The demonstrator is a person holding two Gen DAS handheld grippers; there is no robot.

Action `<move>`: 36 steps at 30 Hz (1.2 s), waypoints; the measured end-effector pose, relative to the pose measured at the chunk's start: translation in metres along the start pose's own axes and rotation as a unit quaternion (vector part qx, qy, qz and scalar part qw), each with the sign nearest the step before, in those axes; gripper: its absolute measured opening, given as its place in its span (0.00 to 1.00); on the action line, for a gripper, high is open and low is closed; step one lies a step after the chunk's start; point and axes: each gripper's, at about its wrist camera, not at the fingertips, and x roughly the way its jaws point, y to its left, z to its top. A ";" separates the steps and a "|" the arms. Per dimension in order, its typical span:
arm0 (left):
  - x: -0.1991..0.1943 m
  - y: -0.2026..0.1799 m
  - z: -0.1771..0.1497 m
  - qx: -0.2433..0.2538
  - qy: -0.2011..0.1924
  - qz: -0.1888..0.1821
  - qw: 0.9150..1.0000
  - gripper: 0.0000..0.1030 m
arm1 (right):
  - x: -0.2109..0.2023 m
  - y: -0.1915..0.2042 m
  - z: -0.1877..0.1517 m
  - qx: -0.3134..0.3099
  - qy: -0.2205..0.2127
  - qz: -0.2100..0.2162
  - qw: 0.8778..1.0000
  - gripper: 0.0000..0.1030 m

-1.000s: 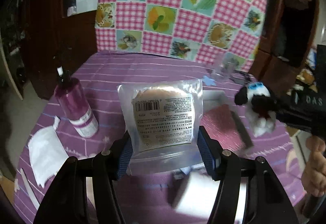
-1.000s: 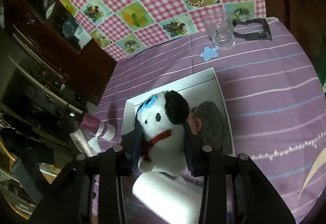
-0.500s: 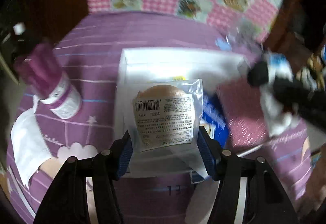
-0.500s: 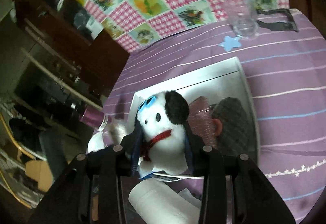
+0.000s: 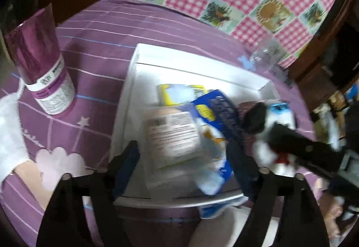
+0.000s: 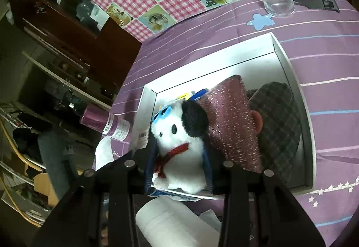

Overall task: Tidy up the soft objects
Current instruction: 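Lower both items into the box and open both tools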

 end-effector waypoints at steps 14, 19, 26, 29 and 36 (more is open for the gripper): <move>-0.040 -0.005 0.012 0.015 -0.057 -0.001 0.998 0.85 | -0.010 0.007 -0.001 0.003 -0.019 0.033 0.999 0.40; -0.047 -0.010 0.012 0.048 -0.070 0.046 0.995 0.85 | 0.001 0.004 -0.004 0.034 -0.009 0.056 0.998 0.48; -0.046 -0.012 0.008 0.061 -0.068 0.059 0.994 0.85 | 0.002 -0.005 -0.003 0.058 -0.023 0.053 0.997 0.75; -0.046 -0.010 0.008 0.056 -0.071 0.065 0.994 0.84 | -0.014 -0.003 0.000 0.057 -0.060 0.046 0.996 0.81; -0.046 -0.013 0.006 0.054 -0.059 0.058 0.995 0.69 | -0.037 0.012 0.003 0.019 -0.105 -0.054 0.993 0.81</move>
